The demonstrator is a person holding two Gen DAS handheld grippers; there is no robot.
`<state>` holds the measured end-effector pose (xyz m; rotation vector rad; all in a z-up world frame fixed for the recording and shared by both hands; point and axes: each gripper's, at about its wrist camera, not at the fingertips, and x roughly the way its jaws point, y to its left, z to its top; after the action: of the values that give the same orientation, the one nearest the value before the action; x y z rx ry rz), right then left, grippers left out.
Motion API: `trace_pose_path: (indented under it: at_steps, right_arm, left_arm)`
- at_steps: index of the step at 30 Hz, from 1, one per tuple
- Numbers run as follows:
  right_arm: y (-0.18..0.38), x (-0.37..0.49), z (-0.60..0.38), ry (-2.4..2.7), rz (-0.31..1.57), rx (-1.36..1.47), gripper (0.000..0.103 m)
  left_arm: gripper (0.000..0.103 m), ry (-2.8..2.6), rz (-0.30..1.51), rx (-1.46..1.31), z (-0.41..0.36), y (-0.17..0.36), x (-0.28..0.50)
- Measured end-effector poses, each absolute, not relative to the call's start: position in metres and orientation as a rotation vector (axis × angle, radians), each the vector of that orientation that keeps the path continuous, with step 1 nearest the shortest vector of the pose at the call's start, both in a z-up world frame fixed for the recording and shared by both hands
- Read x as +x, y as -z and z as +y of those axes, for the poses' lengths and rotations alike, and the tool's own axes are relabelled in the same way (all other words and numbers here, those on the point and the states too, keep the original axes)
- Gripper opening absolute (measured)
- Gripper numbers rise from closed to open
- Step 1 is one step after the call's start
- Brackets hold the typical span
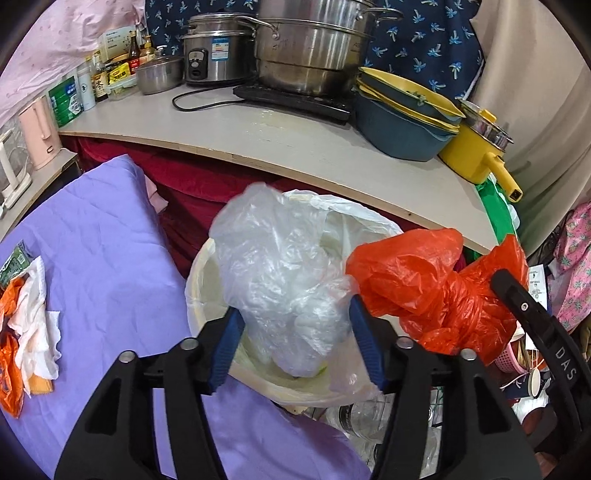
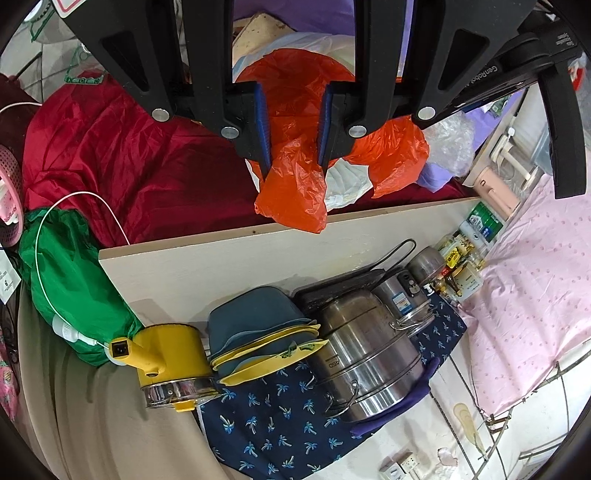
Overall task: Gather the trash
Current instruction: 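Carry both bags over the bin with both tools, then open both tools to drop the bags into the bin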
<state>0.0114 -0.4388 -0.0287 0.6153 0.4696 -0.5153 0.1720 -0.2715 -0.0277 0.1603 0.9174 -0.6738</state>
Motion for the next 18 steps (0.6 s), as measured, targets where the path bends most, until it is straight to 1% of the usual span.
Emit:
trace_pose_path:
  at_steps: [2,3,4,13,16,17,18]
  right_arm:
    - [0.03,0.017,-0.438,0.511,0.476,0.609,0.021]
    - [0.031,0.019,-0.439,0.509,0.478,0.608,0.021]
    - [0.031,0.022,-0.439,0.507,0.479,0.606,0.021]
    - [0.03,0.048,-0.43,0.463,0.48,0.598,0.022]
    - [0.037,0.061,-0.423,0.434,0.507,0.591,0.027]
    - [0.039,0.064,-0.421,0.43,0.514,0.593,0.03]
    - [0.042,0.068,-0.419,0.426,0.524,0.594,0.031]
  left_arm:
    - [0.061,0.664,0.918,0.137,-0.265,0.028,0.177]
    - [0.064,0.659,0.921,0.126,-0.261,0.028,0.18]
    - [0.071,0.652,0.919,0.115,-0.257,0.027,0.183]
    - [0.072,0.562,0.906,0.068,-0.214,0.025,0.194]
    - [0.072,0.534,0.912,0.064,-0.199,0.028,0.194]
    - [0.072,0.521,0.914,0.062,-0.193,0.03,0.194]
    - [0.072,0.515,0.914,0.064,-0.19,0.031,0.193]
